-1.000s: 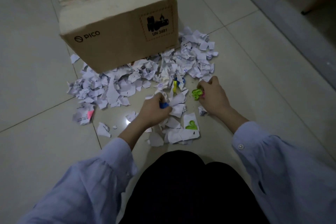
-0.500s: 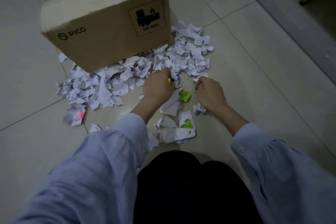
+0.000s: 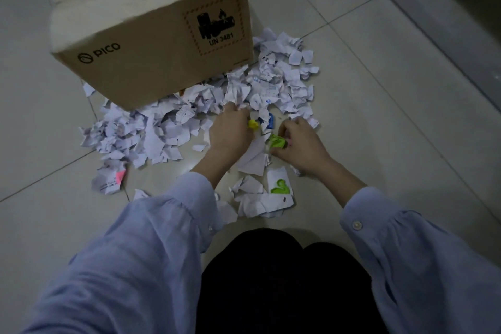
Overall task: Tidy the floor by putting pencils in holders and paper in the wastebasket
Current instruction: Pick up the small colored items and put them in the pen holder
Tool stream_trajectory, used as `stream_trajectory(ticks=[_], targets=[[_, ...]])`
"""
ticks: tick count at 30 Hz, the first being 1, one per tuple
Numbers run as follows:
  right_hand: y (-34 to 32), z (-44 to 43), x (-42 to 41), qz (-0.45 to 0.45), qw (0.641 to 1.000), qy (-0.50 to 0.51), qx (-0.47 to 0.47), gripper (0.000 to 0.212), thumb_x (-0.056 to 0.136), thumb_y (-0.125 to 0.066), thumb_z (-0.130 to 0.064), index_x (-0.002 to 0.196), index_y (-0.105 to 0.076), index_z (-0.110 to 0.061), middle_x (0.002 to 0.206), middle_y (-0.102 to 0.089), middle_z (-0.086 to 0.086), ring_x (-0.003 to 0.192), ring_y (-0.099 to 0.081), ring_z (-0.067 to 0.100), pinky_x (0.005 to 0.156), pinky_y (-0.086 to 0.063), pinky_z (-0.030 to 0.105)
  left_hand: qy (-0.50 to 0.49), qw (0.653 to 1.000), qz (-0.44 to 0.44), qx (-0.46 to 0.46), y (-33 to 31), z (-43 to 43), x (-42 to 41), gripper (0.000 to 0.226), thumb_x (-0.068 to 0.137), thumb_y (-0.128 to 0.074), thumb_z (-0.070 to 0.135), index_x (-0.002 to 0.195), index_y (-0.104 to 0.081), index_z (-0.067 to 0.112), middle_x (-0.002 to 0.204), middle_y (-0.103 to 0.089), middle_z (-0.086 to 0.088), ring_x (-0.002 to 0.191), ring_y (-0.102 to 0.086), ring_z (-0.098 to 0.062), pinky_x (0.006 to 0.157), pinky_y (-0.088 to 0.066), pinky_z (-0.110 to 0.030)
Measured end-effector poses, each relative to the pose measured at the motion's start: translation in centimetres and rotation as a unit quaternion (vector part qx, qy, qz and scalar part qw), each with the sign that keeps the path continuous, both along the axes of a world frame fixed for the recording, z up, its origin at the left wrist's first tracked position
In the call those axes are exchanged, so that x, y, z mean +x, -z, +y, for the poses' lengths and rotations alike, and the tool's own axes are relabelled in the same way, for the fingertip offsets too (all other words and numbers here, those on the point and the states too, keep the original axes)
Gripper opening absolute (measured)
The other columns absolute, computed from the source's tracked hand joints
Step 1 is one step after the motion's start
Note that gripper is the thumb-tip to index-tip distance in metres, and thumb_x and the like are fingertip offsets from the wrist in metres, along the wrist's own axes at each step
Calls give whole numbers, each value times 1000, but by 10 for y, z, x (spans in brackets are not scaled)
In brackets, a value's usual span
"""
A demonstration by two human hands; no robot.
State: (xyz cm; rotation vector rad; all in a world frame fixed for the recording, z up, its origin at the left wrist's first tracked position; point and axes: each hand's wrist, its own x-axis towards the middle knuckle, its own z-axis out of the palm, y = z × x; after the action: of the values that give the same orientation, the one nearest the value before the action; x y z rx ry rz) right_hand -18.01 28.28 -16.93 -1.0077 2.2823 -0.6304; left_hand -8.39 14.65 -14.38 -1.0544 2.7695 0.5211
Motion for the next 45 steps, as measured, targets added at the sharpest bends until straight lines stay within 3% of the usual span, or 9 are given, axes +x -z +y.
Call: stream_trajectory(ticks=[6, 10, 12, 17, 22, 29, 35, 40, 45], targets=[[-6, -3, -5, -129, 971, 191, -65, 25, 80, -64, -20, 70, -42, -16, 66, -52, 2, 55, -45, 16, 47, -35, 16, -59, 992, 108, -4, -6, -11, 17, 27, 88, -57, 24, 107, -60, 5, 96, -65, -18, 83, -61, -34, 63, -44, -33], [-15, -11, -11, -300, 906, 276, -115, 10, 87, -50, -9, 89, -52, -18, 79, -69, 10, 43, -49, 19, 41, -47, 28, -96, 984, 145, 43, -9, -18, 28, 39, 90, -54, 12, 128, -52, 6, 87, -65, -20, 69, -56, -28, 58, -40, -29], [-17, -15, -15, -317, 909, 245, -111, 27, 90, -46, -5, 100, -63, -24, 83, -68, 11, 45, -52, 18, 41, -48, 27, -96, 984, 141, 60, -9, -21, 33, 41, 91, -52, 9, 132, -49, 6, 82, -61, -19, 66, -53, -26, 56, -41, -31], [-13, -24, -18, -183, 965, 172, -72, 8, 92, -60, -23, 95, -64, -16, 72, -57, 4, 55, -52, 20, 46, -46, 27, -109, 977, 138, 125, -11, -27, 46, 47, 92, -53, 10, 138, -43, 10, 103, -64, -24, 76, -67, -37, 71, -57, -51], [-10, -37, -17, 6, 996, 90, 2, 15, 93, -57, -25, 104, -65, -21, 107, -66, 10, 93, -59, 31, 71, -49, 35, -131, 968, 156, 146, -16, -31, 62, 35, 91, -53, 8, 126, -56, 9, 98, -62, -11, 68, -66, -26, 70, -60, -44], [-13, -53, -14, 17, 996, 81, 38, 15, 90, -55, -20, 99, -67, -20, 108, -66, 16, 96, -61, 35, 75, -53, 36, -199, 920, 212, 264, -32, -31, 70, 29, 88, -45, 1, 77, -61, 23, 96, -63, -2, 80, -63, -18, 52, -55, -20], [-15, -56, -16, 1, 996, 78, 36, 16, 87, -62, -29, 94, -66, -15, 99, -67, 10, 92, -61, 30, 73, -53, 37, -88, 920, 69, 375, -41, -8, 57, 21, 90, -46, 20, 72, -55, 20, 77, -57, -1, 70, -54, -17, 58, -43, -26], [-15, -59, -16, 19, 998, 49, 41, 10, 86, -60, -21, 88, -65, -13, 98, -67, 14, 93, -61, 33, 70, -48, 34, 64, 960, -84, 261, -14, 43, 42, 36, 81, -62, 51, 84, -65, 15, 87, -65, -5, 77, -58, -17, 66, -48, -29], [-17, -56, -17, -14, 997, 66, 49, 15, 82, -67, -29, 81, -67, -14, 90, -68, 14, 88, -63, 30, 71, -52, 34, 95, 977, -130, 143, 10, 70, 35, 52, 73, -63, 64, 76, -47, 15, 91, -62, -10, 89, -60, -28, 66, -45, -32]])
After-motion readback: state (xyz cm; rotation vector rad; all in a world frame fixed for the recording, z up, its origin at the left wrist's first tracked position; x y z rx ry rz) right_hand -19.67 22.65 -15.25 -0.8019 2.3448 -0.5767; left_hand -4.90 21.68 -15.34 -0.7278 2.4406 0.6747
